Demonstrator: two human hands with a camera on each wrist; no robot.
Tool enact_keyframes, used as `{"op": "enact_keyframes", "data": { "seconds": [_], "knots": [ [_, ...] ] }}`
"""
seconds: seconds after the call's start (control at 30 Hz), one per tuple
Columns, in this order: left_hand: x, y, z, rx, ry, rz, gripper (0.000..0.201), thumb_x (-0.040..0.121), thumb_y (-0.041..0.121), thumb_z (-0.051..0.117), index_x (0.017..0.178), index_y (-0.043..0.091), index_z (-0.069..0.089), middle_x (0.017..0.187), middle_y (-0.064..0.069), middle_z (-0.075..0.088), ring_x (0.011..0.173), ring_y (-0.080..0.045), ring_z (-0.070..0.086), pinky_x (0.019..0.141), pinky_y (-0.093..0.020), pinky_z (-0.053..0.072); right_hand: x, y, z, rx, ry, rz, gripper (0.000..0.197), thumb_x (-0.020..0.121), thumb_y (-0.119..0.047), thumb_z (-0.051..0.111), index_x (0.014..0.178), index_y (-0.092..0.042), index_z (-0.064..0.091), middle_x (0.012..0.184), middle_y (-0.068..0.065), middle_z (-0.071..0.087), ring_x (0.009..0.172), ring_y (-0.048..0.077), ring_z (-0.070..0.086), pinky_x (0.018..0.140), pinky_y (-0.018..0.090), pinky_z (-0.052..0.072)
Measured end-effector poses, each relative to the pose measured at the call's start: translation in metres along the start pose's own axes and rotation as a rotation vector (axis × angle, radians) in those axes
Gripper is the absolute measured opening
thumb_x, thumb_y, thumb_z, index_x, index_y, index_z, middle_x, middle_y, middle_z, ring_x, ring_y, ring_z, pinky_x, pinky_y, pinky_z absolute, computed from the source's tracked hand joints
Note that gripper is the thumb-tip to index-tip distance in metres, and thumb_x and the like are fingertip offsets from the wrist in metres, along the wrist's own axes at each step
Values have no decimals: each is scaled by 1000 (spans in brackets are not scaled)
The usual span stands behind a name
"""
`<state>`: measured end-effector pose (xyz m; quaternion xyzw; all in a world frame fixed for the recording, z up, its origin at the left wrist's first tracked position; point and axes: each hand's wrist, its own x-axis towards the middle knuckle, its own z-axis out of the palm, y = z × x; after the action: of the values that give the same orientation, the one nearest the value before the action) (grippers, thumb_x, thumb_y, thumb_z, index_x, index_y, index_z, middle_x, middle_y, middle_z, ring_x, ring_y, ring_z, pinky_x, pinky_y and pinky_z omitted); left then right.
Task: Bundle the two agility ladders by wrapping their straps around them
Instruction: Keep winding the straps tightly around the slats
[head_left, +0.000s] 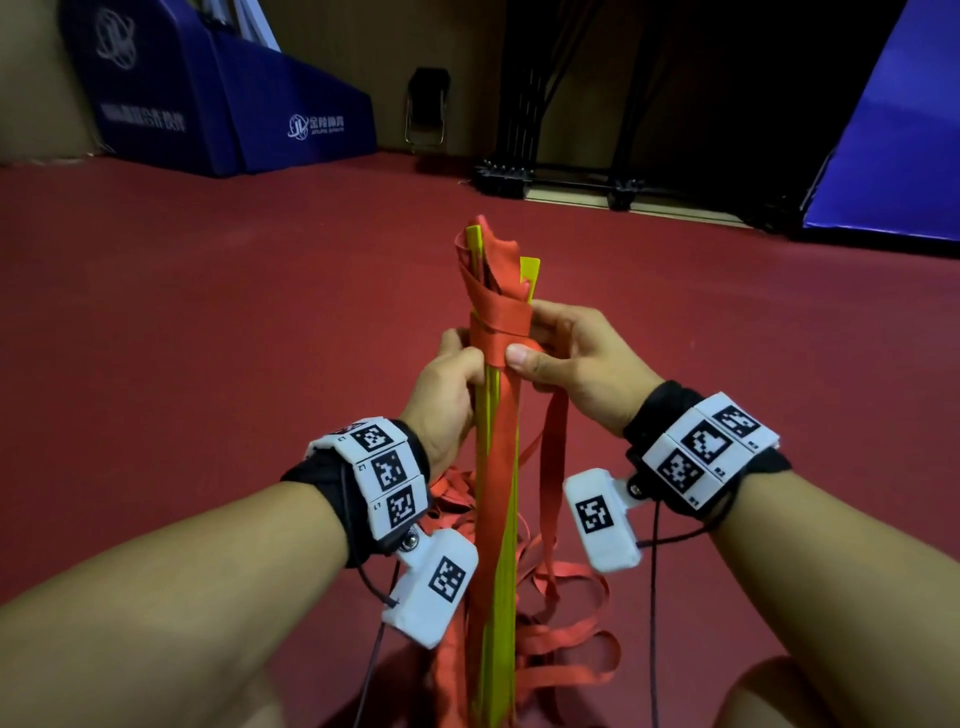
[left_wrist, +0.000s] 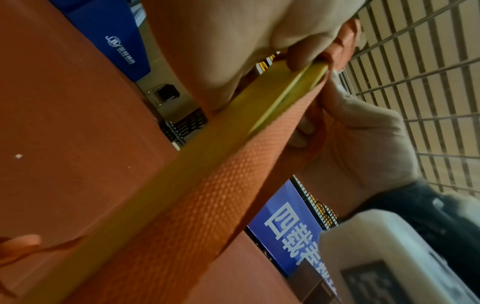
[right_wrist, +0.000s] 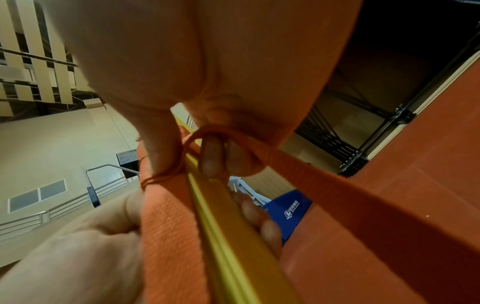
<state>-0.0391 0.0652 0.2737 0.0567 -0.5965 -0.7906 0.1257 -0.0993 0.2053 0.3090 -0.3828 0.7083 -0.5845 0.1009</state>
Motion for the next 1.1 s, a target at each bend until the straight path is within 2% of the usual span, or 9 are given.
{"op": "enact_keyframes", "data": {
  "seconds": [0.1,0.2,0.33,0.5,0.73,0.8,0.87,0.93,1.1],
  "knots": [
    [-1,1,-1,146,-37,25,9,84,16,51,91,15,55,72,1,61,68,-14,59,67,-29,47,3,1,-1,-81,78,23,20,95,1,62,115,0,61,81,-8,65,60,-5,56,57,12,42],
    [-2,-1,-1,268,-93,9,34,74,31,56,105,19,63,86,5,66,85,-15,63,79,-36,52,5,4,0,-164,136,24,19,94,1,63,112,-5,62,84,-7,65,62,-9,59,60,9,44],
    [-1,-12,2,562,-24,139,65,56,54,65,116,30,60,93,6,72,86,-18,69,83,-44,58,11,8,7,-280,196,22,31,91,-8,69,122,-7,63,106,4,72,94,12,70,86,32,58],
    [4,-13,-3,759,117,196,44,78,38,73,120,32,62,97,3,72,92,-24,69,81,-41,56,12,10,17,-350,228,19,42,80,-32,72,119,-16,66,105,-1,73,97,16,70,90,46,56],
    [6,-8,-10,782,114,190,36,93,22,63,120,25,39,89,6,59,87,-23,62,68,-31,43,9,12,6,-544,186,23,54,74,-64,69,110,-24,73,101,-10,74,92,9,69,86,40,56],
    [7,-6,-14,791,121,195,31,94,23,62,117,23,40,88,4,57,91,-28,62,69,-31,39,8,11,2,-616,128,75,49,87,-60,65,113,-19,73,103,-11,73,91,6,67,84,34,54],
    [9,-4,-19,794,142,194,36,94,24,63,124,18,45,97,0,60,99,-30,61,74,-31,38,7,10,-2,-635,87,101,33,96,-50,58,95,-21,75,78,-14,69,69,-4,59,69,26,47],
    [10,-1,-23,790,167,197,43,93,25,64,131,17,46,105,1,60,103,-27,59,77,-29,37,6,6,-6,-676,53,115,35,100,-40,55,76,-19,69,58,-11,54,50,2,46,57,25,36],
    [10,-1,-25,745,180,193,37,92,25,67,125,22,51,100,5,60,93,-20,58,73,-27,37,4,2,-8,-601,-132,103,29,101,-27,58,81,-14,75,57,-1,49,52,13,41,55,30,32]
  ]
}}
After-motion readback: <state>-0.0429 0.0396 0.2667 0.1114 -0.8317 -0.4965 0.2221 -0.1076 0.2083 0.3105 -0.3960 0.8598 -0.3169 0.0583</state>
